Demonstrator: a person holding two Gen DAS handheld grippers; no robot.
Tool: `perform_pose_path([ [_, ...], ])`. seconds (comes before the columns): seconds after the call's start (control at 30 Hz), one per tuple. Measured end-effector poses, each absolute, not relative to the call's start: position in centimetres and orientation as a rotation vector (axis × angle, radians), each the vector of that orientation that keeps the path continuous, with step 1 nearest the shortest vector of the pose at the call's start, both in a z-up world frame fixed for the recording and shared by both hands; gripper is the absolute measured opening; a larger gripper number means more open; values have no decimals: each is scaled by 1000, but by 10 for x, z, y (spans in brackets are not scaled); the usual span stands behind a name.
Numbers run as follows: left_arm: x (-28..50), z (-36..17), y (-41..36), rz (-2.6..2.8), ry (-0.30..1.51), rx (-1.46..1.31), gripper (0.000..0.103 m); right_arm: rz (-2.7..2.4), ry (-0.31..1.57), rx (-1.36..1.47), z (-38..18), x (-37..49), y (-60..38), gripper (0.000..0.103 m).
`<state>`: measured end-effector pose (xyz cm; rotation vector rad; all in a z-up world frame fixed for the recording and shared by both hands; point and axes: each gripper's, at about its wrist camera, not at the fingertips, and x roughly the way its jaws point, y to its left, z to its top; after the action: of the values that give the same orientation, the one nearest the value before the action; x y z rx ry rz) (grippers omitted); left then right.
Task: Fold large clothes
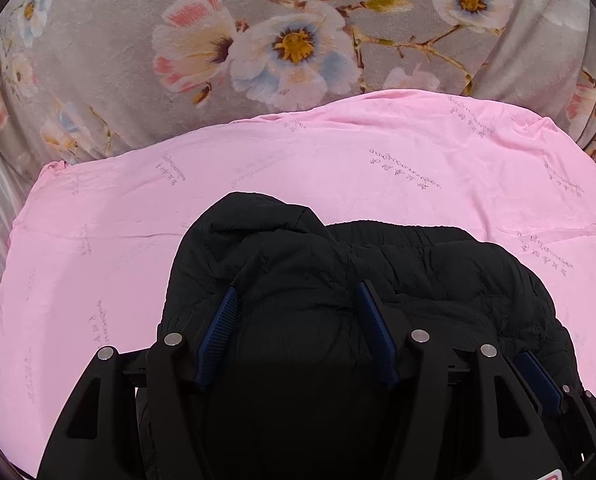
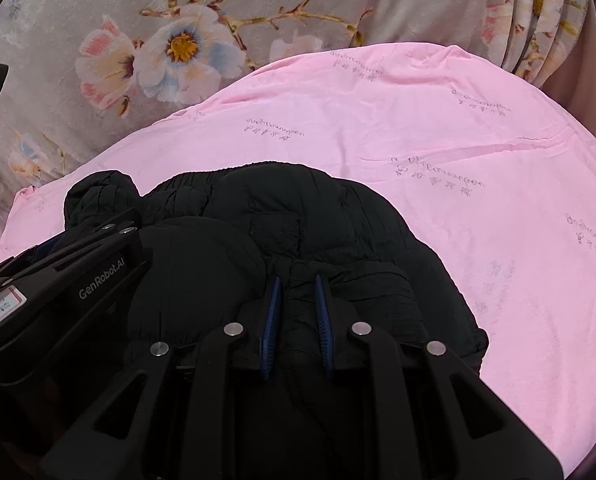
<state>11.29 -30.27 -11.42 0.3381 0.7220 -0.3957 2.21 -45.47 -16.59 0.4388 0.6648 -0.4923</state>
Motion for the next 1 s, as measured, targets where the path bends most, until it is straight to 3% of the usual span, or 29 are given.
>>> perform_pose_path([
  [0.23,120,-104,-301,-437,800,314,61,-453,715,442,-158,25,-461,17],
  [0.3,121,-90,-292,-461,850,282,74,-431,746,450,-146,21,-463,17],
  [0.4,112,-63,-270,-453,864,235,84,-431,701,449,-107,-4,-458,20],
  [0.47,99,-42,-257,-428,845,250,85,-426,666,441,-81,-23,-449,29],
  [0.53,85,-28,-247,-408,826,277,86,-450,650,415,-60,-41,-437,48],
  [0.7,57,-13,-223,-395,838,274,86,-456,650,397,-46,-70,-414,51],
  [1.0,30,-41,-214,-415,914,325,86,-461,741,486,-91,-70,-420,63],
])
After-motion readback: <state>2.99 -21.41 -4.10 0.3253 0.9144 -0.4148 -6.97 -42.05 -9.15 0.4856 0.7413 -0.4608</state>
